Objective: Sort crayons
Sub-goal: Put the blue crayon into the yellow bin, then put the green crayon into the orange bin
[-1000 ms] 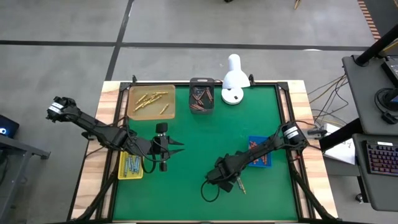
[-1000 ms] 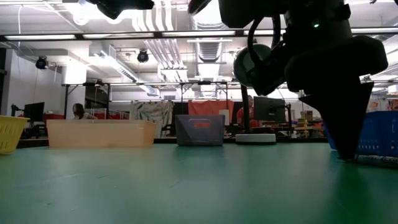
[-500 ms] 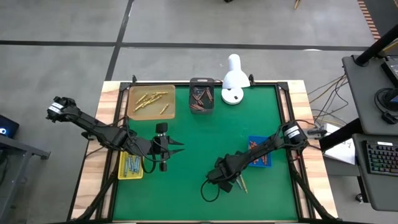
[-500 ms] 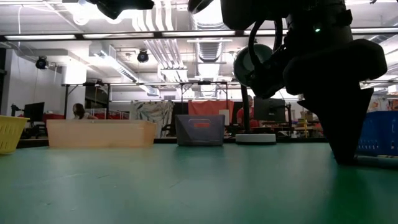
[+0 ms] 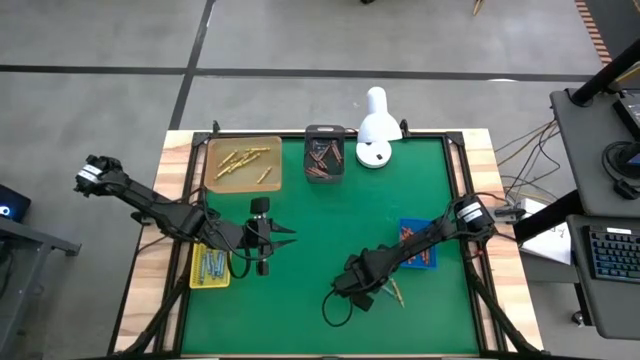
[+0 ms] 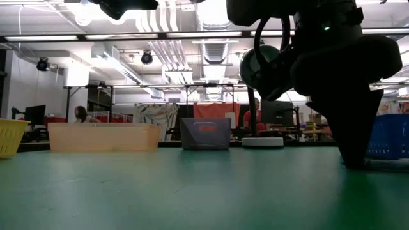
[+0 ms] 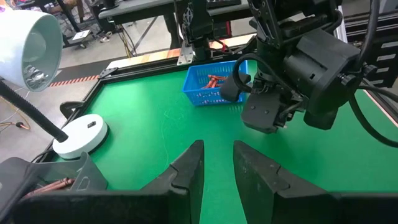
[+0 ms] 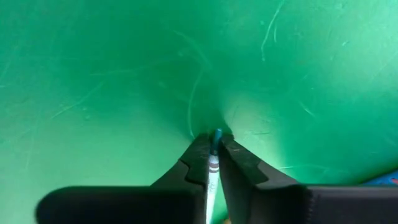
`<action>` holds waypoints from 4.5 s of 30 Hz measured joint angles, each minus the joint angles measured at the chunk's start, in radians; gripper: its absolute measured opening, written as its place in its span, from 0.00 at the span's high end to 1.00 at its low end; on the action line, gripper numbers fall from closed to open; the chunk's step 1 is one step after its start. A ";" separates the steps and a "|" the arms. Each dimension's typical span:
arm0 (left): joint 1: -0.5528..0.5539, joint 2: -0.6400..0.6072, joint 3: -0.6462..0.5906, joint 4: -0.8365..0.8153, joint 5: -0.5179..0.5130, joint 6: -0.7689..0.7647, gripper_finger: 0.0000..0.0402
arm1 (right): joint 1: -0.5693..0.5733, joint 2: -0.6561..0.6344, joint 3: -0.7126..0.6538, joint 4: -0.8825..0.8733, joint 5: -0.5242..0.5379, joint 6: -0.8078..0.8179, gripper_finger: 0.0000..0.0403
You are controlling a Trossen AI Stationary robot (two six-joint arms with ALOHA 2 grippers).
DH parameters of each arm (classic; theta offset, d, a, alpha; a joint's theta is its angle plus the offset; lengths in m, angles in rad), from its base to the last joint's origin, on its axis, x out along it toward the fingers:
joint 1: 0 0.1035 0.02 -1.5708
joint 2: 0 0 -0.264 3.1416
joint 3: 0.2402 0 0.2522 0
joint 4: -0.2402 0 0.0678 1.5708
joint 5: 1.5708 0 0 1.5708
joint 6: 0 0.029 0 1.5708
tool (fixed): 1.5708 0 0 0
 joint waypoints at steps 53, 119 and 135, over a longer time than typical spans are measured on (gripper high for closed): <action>-0.003 0.323 -0.184 0.916 0.404 0.046 0.68 | -0.011 -0.304 0.035 1.072 0.389 -0.981 0.98; -0.153 0.209 0.119 -1.326 0.740 -1.405 0.98 | 0.004 -0.389 0.034 0.756 0.451 -0.927 0.69; -0.153 0.292 0.124 -1.341 0.740 -1.308 0.83 | 0.004 -0.389 0.034 0.749 0.451 -0.919 0.68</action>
